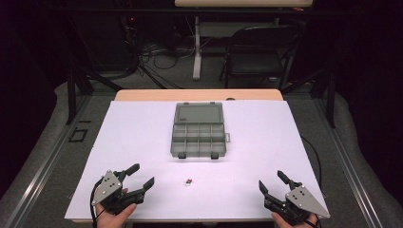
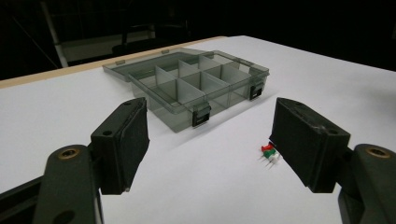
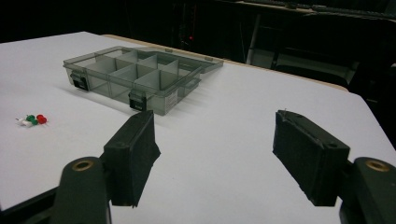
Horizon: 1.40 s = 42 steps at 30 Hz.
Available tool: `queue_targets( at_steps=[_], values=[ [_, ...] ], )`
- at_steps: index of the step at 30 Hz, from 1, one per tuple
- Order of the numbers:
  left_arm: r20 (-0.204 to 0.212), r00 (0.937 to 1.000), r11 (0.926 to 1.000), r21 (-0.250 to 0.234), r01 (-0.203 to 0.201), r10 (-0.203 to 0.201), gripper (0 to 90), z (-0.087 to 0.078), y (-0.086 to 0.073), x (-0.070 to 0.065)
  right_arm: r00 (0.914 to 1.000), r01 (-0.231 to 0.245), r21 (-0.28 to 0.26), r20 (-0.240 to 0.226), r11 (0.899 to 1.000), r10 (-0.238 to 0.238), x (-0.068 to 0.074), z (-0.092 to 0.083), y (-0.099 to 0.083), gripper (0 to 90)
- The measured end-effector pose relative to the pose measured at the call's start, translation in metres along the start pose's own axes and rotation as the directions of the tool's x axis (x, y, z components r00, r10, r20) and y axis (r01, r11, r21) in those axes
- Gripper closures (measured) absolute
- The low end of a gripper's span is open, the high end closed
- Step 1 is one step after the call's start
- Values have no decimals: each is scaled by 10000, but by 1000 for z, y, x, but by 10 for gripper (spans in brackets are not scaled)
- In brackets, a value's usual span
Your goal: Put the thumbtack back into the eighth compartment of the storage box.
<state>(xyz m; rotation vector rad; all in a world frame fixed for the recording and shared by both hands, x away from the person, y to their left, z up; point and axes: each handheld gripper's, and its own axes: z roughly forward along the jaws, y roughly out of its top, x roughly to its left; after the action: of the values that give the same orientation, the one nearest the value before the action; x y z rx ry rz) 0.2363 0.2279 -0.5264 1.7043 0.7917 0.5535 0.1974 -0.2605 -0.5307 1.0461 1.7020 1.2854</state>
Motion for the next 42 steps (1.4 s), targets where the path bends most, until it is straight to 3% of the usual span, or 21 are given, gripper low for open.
queue_targets(
  at_steps=[11, 20, 22, 29, 34, 39, 42],
  values=[
    [43, 10000, 9988, 481, 14, -16, 288, 5, -2, -4, 9993, 297, 136, -213, 9995, -294, 4, 2, 2, 291],
    [-93, 9985, 9929, 1058, 537, -531, 343, 11, 4, -11, 9988, 375, 132, -318, 9992, -370, 7, 2, 5, 291],
    [-55, 9989, 9913, 1228, 469, -466, 362, 14, 5, -13, 9986, 396, 168, -369, 9991, -389, 7, 3, 5, 290],
    [395, 9975, 9775, 2050, 494, -587, 437, 35, 9, -25, 9976, 553, 229, -425, 9982, -543, 10, 3, 5, 290],
    [786, 9963, 9693, 2454, 133, -335, 468, 53, 12, -37, 9973, 560, 257, -500, 9981, -546, 10, 3, 6, 290],
    [1305, 9912, 9595, 2814, -163, -214, 550, 72, 12, -46, 9971, 546, 280, -549, 9981, -530, 9, 2, 6, 289],
    [1464, 9884, 9511, 3089, -69, -404, 598, 80, 8, -47, 9970, 549, 298, -570, 9980, -532, 9, 2, 6, 289]
  ],
)
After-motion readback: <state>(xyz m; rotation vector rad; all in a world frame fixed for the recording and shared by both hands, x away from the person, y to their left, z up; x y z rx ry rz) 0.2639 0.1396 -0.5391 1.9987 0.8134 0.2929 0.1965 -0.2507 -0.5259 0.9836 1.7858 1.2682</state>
